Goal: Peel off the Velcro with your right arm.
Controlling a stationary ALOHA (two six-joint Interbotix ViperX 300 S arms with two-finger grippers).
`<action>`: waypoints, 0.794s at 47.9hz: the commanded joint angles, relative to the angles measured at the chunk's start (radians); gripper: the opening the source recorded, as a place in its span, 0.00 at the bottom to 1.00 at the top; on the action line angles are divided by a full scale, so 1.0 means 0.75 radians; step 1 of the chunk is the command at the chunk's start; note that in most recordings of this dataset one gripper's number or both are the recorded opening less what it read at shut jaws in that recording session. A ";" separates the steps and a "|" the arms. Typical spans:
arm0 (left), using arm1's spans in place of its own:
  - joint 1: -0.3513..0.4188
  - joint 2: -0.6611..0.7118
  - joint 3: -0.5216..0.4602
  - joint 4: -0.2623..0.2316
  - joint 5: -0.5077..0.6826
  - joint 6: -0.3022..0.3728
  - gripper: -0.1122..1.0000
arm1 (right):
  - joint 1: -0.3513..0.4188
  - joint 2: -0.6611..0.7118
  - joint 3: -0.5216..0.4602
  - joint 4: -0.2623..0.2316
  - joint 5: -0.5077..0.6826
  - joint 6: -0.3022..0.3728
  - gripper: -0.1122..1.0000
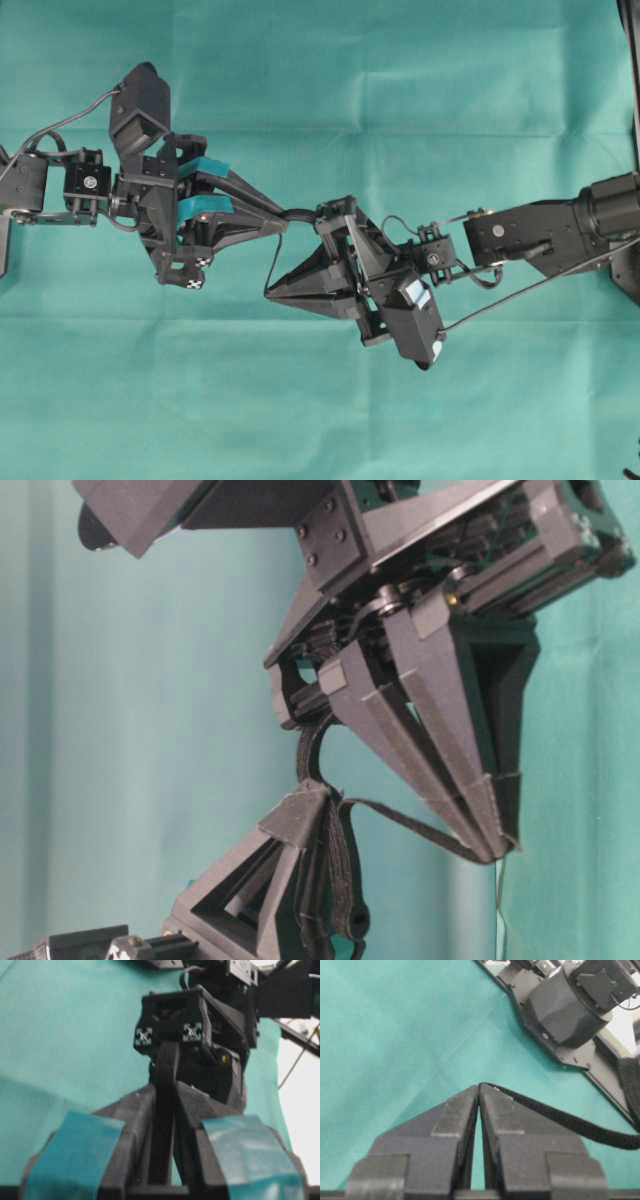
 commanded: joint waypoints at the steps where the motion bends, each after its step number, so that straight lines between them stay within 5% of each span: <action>1: 0.018 -0.010 -0.035 0.000 -0.022 0.002 0.19 | 0.031 -0.012 -0.029 -0.012 0.004 -0.002 0.02; 38: 0.027 -0.010 -0.031 -0.002 -0.022 0.000 0.19 | 0.102 -0.006 -0.020 -0.022 0.049 0.010 0.02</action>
